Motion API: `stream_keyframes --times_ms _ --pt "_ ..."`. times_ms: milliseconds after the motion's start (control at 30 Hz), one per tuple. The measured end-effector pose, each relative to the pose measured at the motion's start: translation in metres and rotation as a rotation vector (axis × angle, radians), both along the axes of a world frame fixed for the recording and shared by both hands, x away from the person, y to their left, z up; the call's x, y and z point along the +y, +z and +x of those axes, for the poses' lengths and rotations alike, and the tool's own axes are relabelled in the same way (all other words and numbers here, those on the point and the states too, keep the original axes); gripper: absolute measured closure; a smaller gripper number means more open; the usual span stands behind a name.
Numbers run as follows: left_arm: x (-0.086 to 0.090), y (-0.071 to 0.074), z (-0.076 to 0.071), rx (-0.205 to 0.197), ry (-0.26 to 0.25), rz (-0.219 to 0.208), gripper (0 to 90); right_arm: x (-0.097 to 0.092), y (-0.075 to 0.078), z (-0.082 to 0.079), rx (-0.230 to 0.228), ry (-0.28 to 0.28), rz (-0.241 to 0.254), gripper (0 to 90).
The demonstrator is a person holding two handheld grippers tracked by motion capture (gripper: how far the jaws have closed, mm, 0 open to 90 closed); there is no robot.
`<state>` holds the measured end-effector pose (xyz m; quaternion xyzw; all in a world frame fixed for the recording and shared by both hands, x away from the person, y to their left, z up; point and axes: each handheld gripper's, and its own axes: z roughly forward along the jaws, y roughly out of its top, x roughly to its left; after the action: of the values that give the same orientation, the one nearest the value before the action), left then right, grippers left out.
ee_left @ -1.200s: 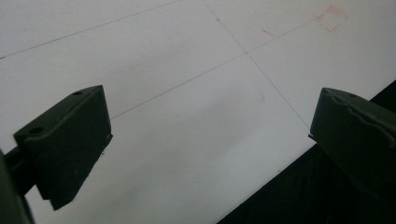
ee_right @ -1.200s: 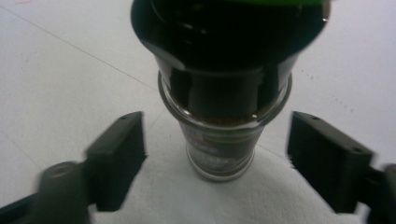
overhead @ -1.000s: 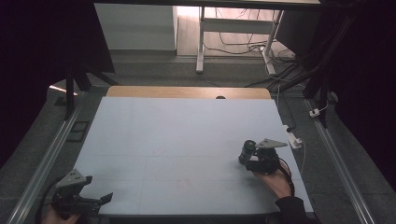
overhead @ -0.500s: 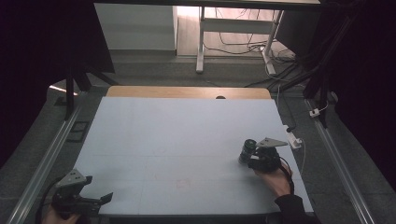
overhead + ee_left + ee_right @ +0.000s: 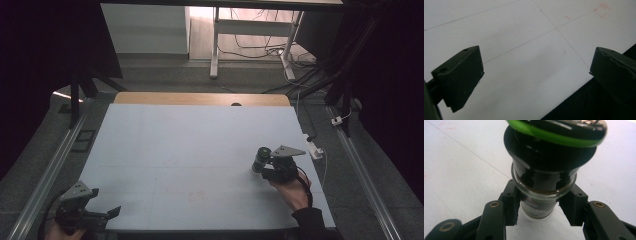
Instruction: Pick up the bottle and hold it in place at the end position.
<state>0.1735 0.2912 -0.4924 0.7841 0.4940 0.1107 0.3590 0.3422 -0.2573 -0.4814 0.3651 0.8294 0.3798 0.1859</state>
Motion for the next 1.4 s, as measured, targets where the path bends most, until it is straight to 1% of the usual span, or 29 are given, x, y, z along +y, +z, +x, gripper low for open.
stream_keyframes --times_ms 233,500,600,700,900,933,967,1167,1400 --pt "0.0 0.0 0.0 0.001 0.002 -0.003 0.0 0.013 0.006 0.001 0.003 0.031 0.03 52.8" --pt "0.0 0.0 0.0 0.002 0.004 -0.004 0.0 0.029 0.009 0.006 0.015 0.063 0.058 52.8" --pt "0.0 0.0 0.0 0.002 0.004 -0.005 0.0 0.033 0.01 0.007 0.016 0.073 0.056 52.9" --pt "0.0 0.0 0.0 0.002 0.005 -0.006 0.0 0.041 0.01 0.008 0.01 0.088 0.041 52.8" --pt "0.001 0.0 0.0 0.003 0.005 -0.006 0.0 0.056 0.009 0.012 0.013 0.12 0.028 52.8" --pt "0.001 0.0 0.0 0.003 0.005 -0.006 0.0 0.056 0.009 0.012 0.013 0.12 0.028 52.8" --pt "0.001 0.0 0.0 0.003 0.005 -0.006 0.0 0.06 0.009 0.013 0.015 0.128 0.025 52.8" --pt "0.001 0.0 0.0 0.003 0.005 -0.007 0.0 0.07 0.007 0.018 0.022 0.136 0.021 52.8" --pt "0.001 0.0 0.0 0.003 0.003 -0.008 0.0 0.081 0.007 0.025 0.024 0.14 0.035 52.8"
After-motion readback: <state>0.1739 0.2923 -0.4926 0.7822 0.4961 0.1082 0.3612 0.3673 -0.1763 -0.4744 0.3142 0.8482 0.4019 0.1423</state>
